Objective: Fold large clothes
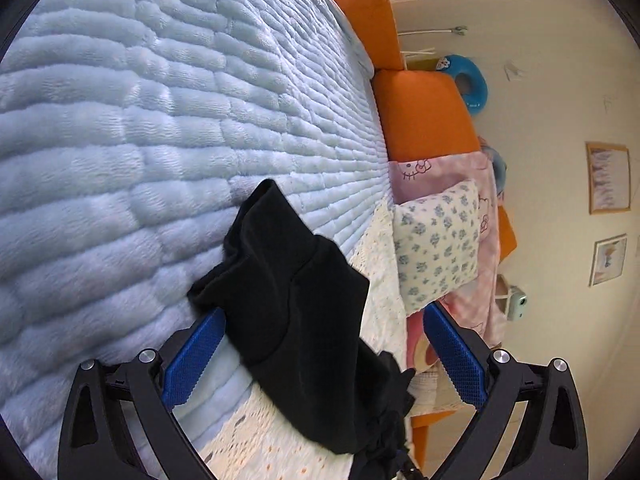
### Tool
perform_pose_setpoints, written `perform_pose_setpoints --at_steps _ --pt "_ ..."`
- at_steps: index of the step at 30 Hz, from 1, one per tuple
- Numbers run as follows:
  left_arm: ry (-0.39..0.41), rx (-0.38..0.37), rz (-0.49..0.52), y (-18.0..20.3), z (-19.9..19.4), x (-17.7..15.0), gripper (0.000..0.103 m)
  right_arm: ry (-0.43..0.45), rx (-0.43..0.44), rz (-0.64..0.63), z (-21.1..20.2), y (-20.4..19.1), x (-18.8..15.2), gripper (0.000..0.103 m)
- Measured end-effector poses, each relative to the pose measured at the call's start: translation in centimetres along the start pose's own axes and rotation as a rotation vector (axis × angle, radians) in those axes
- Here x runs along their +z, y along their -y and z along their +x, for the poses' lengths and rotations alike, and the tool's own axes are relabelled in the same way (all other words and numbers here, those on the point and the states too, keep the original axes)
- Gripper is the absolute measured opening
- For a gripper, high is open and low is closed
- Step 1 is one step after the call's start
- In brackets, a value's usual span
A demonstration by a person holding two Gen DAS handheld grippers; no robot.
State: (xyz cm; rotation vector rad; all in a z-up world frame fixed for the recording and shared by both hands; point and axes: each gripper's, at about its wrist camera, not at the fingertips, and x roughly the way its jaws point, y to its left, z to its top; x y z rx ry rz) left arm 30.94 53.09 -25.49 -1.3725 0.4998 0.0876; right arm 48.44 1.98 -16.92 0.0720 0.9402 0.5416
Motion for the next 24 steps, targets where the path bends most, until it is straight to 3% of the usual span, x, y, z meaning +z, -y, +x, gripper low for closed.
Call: perform_pose_setpoints --at_steps 6,9,14,18,19,22,24 --pt "-0.045 0.014 0.091 0.8 0.4 -1.2 0.100 0.121 0.003 0.078 -0.4 1.2 -0.9 0.073" --pt "-0.045 0.031 0.109 0.9 0.4 -1.6 0.099 0.102 -0.001 0.108 0.2 2.1 -1.5 0.073" --pt "-0.005 0.071 0.066 1.1 1.5 -1.2 0.100 0.094 0.009 0.123 0.7 2.7 -2.1 0.074" --pt "0.067 0.008 -0.016 0.8 1.7 -0.5 0.099 0.089 -0.006 0.094 1.1 2.3 -2.3 0.075" --pt "0.084 -0.013 -0.035 0.7 1.7 -0.5 0.096 0.091 -0.002 0.095 1.1 2.4 -2.3 0.075" --pt "0.055 0.030 -0.047 0.3 2.5 -0.8 0.053 0.106 0.029 0.115 1.0 2.9 -2.6 0.074" --pt "0.003 0.089 -0.037 -0.4 3.6 -1.5 0.033 0.117 0.048 0.132 0.8 3.3 -2.7 0.074"
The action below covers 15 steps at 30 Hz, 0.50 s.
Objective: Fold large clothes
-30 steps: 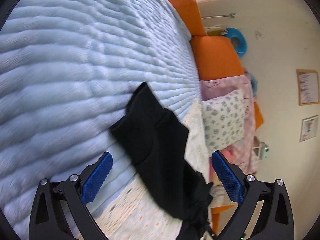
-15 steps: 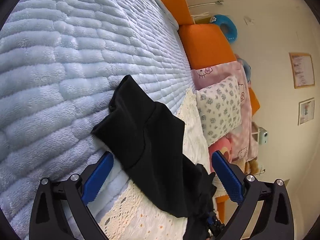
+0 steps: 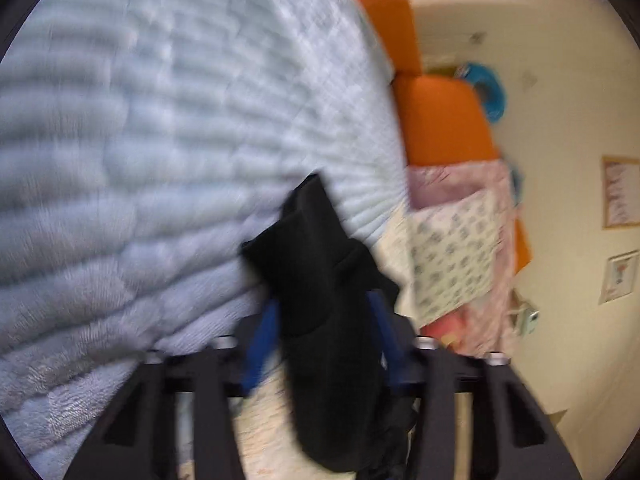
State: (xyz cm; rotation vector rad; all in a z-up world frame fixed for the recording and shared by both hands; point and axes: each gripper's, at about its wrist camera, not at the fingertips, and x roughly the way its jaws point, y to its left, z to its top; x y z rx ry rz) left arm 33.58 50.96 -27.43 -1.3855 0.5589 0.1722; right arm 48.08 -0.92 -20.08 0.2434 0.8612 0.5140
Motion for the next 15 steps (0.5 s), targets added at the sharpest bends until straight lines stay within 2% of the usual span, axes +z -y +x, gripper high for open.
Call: perform_pose_setpoints --at_steps 1,2,4,7,8,10,13,15 --pt "-0.007 0.013 0.002 -0.3 0.3 -0.2 0.025 0.002 0.005 0.004 -0.1 0.1 0.0 0.074" --pt "-0.007 0.014 -0.001 -0.7 0.5 -0.4 0.021 0.004 0.007 0.004 -0.1 0.1 0.0 0.074" --pt "-0.006 0.004 -0.015 -1.1 0.5 -0.4 0.017 0.012 0.001 -0.002 -0.4 -0.1 0.0 0.073" --pt "-0.004 0.030 -0.013 -0.5 0.0 -0.4 0.015 0.056 -0.016 -0.037 -1.7 -1.1 0.1 0.071" --pt "0.003 0.037 -0.003 -0.2 -0.3 -0.3 0.014 0.077 -0.046 -0.081 -2.5 -2.0 -0.1 0.067" --pt "0.025 0.041 0.034 1.2 -1.4 -0.3 0.013 0.075 -0.100 -0.166 -2.9 -3.5 -0.6 0.047" --pt "0.041 0.019 0.069 4.4 -3.0 -0.3 0.012 0.022 -0.183 -0.292 -1.8 -5.4 -1.8 0.038" --pt "0.043 -0.001 0.109 7.4 -4.0 -0.5 0.012 -0.070 -0.231 -0.355 0.3 -6.1 -2.9 0.037"
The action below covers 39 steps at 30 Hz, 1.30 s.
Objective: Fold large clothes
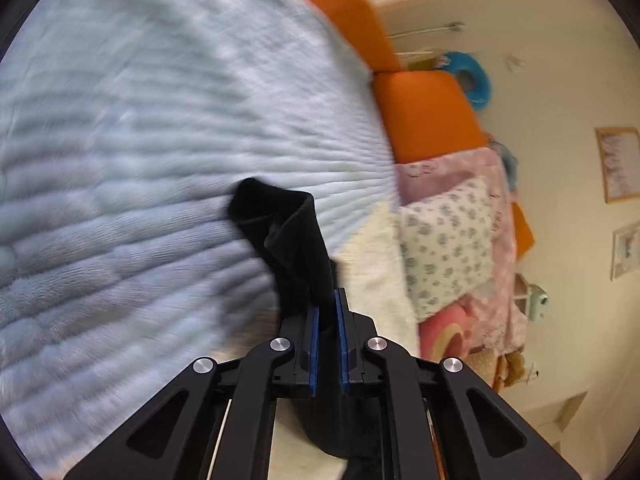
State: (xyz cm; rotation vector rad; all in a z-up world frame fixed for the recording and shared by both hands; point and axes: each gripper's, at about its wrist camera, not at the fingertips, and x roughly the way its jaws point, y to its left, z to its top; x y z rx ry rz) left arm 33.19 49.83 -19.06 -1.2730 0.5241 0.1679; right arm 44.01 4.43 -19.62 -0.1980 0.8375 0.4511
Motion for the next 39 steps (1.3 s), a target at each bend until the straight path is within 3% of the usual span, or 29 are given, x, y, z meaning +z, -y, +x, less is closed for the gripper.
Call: perform_pose_setpoints --at_steps 2,9,13,19,24,29,33,35,39 --pt "0.002 -0.016 0.073 3.9 -0.9 -0.2 0.012 -0.062 -0.057 -0.049 1.4 -1.0 0.0 0.038" --pt "-0.050 -0.086 0.332 20.8 -0.3 -4.7 0.012 -0.074 -0.241 -0.222 2.4 -4.3 -0.8 0.039" --pt "-0.075 -0.111 0.544 32.1 1.8 -11.2 0.012 -0.063 -0.263 -0.239 2.6 -4.4 -1.3 0.039" --pt "-0.122 -0.097 0.726 43.4 8.0 -22.9 0.012 -0.054 -0.245 -0.221 2.4 -4.0 -1.3 0.039" --pt "-0.206 -0.057 0.910 46.1 14.8 -36.0 0.012 -0.051 -0.245 -0.222 2.5 -4.0 -1.3 0.039" --pt "-0.291 -0.056 1.045 44.4 19.4 -47.7 0.012 -0.046 -0.218 -0.197 2.5 -3.4 -1.2 0.039" --pt "-0.303 -0.052 1.255 42.0 21.4 -56.9 0.010 -0.044 -0.215 -0.196 2.5 -3.2 -1.1 0.039" --pt "-0.310 -0.036 1.360 40.6 22.1 -60.7 0.010 -0.043 -0.214 -0.195 2.5 -3.1 -1.1 0.039" --pt "-0.378 0.043 1.448 36.6 24.1 -65.4 0.010 -0.042 -0.209 -0.191 2.4 -3.5 -1.2 0.039"
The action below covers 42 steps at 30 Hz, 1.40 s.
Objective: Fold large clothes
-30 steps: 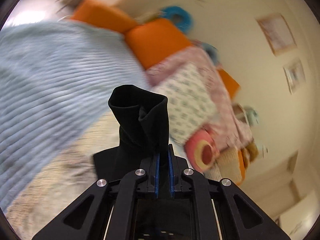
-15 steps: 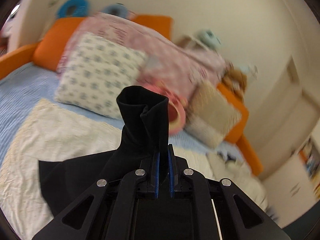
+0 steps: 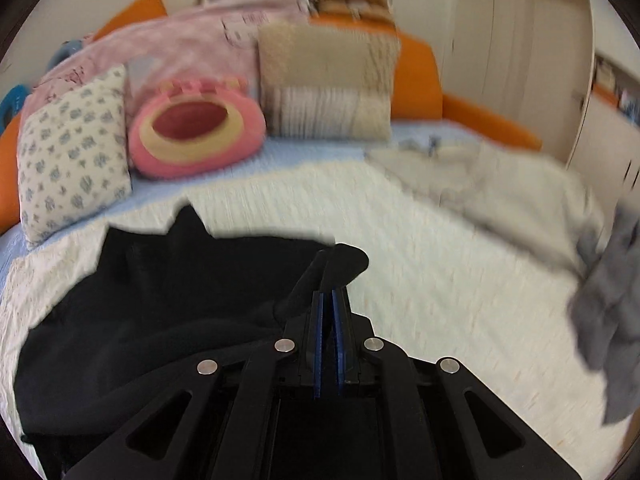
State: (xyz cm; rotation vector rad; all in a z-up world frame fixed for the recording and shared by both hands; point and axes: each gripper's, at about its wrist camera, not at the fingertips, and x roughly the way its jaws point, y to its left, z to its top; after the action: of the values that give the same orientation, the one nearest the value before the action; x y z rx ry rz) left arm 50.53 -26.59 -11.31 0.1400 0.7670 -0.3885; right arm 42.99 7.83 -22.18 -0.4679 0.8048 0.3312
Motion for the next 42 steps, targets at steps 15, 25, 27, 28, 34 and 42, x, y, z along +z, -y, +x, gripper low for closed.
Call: perform_pose_setpoints --at_steps 15,25,27,28,34,42 --pt "-0.216 0.019 0.100 3.0 0.4 -4.3 0.095 -0.015 -0.072 -0.070 0.5 -1.3 0.4 0.041" --pt "-0.078 -0.016 -0.067 -6.3 -14.0 -1.9 0.095 -0.053 -0.003 -0.198 -2.0 -2.8 -0.4 0.073" --pt "-0.053 -0.038 -0.132 -9.1 -16.0 -0.8 0.095 -0.050 0.115 -0.201 -4.1 -2.6 -1.4 0.098" --pt "-0.041 -0.048 -0.177 -10.8 -17.6 -0.3 0.095 -0.022 0.140 -0.210 -5.4 -2.4 -2.2 0.098" --pt "0.062 -0.055 -0.294 -18.9 -24.7 0.1 0.098 0.040 0.109 -0.084 -9.9 5.6 -8.0 0.098" --pt "0.131 -0.068 -0.551 -31.4 -21.7 -8.9 0.099 0.081 -0.069 0.264 -13.0 24.4 -13.1 0.098"
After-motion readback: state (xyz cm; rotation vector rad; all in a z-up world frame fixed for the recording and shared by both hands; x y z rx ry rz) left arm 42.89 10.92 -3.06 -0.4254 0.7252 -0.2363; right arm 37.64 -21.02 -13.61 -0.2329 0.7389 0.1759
